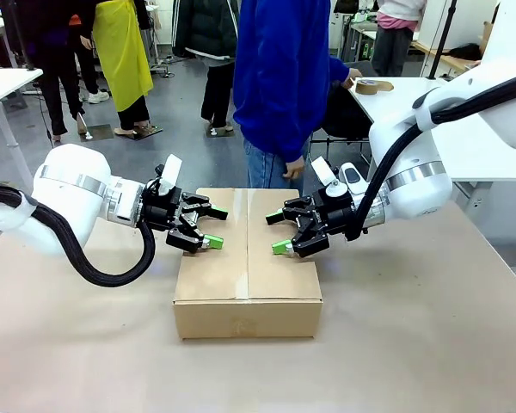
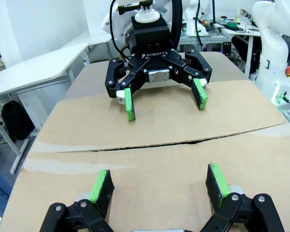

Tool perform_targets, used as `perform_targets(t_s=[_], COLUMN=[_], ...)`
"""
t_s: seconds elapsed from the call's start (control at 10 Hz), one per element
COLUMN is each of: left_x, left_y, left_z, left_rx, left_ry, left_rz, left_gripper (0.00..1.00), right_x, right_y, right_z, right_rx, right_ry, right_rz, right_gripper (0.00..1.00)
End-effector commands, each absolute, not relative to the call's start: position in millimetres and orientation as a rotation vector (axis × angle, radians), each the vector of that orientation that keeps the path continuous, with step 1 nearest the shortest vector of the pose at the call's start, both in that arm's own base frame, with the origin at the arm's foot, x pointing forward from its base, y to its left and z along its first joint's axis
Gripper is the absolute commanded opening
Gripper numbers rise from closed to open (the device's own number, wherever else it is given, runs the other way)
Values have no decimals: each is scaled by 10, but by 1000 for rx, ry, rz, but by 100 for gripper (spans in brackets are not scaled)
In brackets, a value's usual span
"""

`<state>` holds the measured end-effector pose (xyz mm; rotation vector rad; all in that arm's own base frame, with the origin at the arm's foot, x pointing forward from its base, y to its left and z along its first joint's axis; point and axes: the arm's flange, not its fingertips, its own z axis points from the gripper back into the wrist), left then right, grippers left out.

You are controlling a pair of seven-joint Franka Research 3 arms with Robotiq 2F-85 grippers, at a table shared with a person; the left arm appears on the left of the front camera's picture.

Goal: Pack the gift set into the box.
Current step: Press and hold the closed box until the human finishes sealing it.

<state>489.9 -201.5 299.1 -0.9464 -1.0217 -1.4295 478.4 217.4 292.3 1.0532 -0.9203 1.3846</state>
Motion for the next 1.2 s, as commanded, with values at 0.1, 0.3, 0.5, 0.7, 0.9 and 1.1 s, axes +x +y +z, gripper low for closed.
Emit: perform_targets(t_s=[0.1,0.3,0.5,0.7,0.9,1.1], left_x=[4887,4887,4887,4887,4887,4887], left_y=[-2012,-2012,-2012,-2012,-2012,-2012], left_z=[2948,2948,2948,2948,2948,2948], left_rx=[-942,-942,-942,-942,-942,-942], left_ry=[-1019,-1019,-1019,-1019,-1019,-1019], left_rz=[-1435,-1435,-1435,-1435,-1435,-1435], left_gripper=[100,100,100,100,100,100], right_x=[4783,4783,4783,4783,4783,4783], right_y=[2171,2171,2171,2171,2171,2171], right_z=[2869,2869,2869,2869,2869,2869], right_rx=[1050,1050,1050,1050,1050,1050], right_ry=[-951,-951,-951,-951,-951,-951], right_rz=[1393,1393,1393,1393,1393,1393], right_gripper=[100,100,100,100,100,100])
